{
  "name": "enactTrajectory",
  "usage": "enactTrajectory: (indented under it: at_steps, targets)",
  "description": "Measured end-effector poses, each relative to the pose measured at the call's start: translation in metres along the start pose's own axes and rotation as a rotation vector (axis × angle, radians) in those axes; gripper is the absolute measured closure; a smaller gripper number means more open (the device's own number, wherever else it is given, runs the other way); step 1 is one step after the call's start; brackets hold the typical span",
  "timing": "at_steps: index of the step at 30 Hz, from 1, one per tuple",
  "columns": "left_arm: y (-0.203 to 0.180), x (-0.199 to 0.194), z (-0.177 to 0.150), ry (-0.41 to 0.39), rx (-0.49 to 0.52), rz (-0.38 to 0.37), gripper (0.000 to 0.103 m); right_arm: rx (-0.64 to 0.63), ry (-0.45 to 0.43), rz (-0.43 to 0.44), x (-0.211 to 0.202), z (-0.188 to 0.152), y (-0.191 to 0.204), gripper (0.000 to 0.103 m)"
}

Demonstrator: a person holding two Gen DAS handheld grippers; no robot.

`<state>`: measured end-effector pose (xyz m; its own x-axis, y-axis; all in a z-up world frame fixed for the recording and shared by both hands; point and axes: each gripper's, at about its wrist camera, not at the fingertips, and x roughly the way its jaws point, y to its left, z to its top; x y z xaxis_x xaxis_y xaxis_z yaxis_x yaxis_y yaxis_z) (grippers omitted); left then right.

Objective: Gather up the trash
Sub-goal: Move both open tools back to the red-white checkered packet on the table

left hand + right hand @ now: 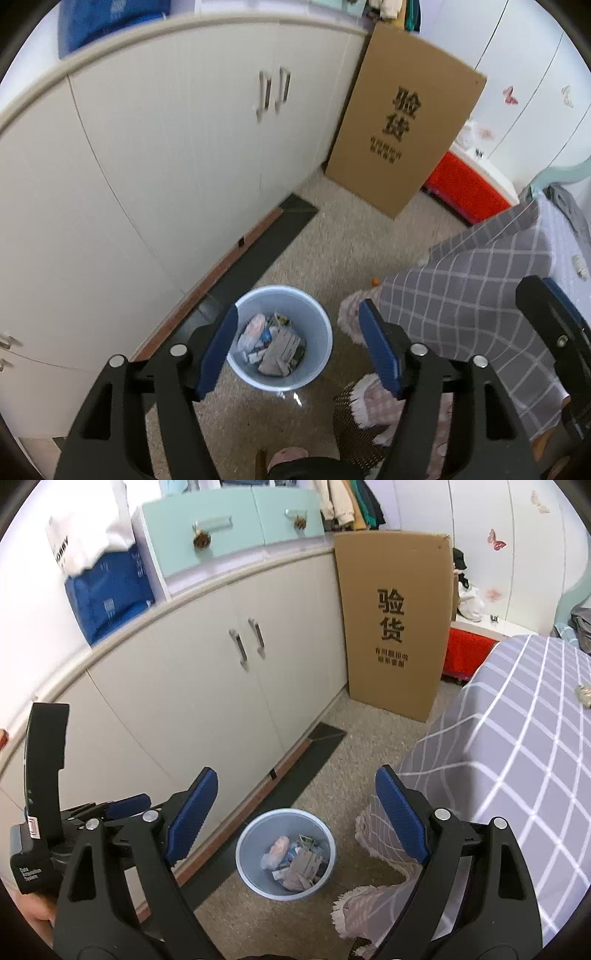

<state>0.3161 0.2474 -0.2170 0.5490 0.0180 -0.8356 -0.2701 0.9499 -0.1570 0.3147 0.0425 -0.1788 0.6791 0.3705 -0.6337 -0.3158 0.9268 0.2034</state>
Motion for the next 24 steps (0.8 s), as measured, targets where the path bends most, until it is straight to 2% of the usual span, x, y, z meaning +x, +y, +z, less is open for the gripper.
enactTrajectory:
  at_steps: [4,8,13,20,22,24]
  targets:
    - [-0.018,-0.03,0.006,-0.069,0.007,-0.007,0.032,0.022,-0.04,0.005,-0.025,0.011,-0.016,0.017]
    - [-0.054,-0.055,0.015,-0.122,0.033,-0.056,0.031,0.043,-0.077,-0.01,-0.051,0.022,-0.041,0.017]
    - [-0.127,-0.071,0.021,-0.169,0.114,-0.141,0.031,0.098,-0.119,-0.064,-0.087,0.034,-0.1,0.017]
    - [-0.246,-0.069,0.021,-0.164,0.25,-0.285,0.031,0.219,-0.134,-0.18,-0.125,0.037,-0.205,0.018]
    - [-0.279,-0.061,0.021,-0.14,0.269,-0.32,0.031,0.254,-0.122,-0.202,-0.128,0.036,-0.237,0.025]
    - [-0.305,-0.052,0.021,-0.129,0.288,-0.345,0.033,0.289,-0.097,-0.208,-0.127,0.034,-0.263,0.038]
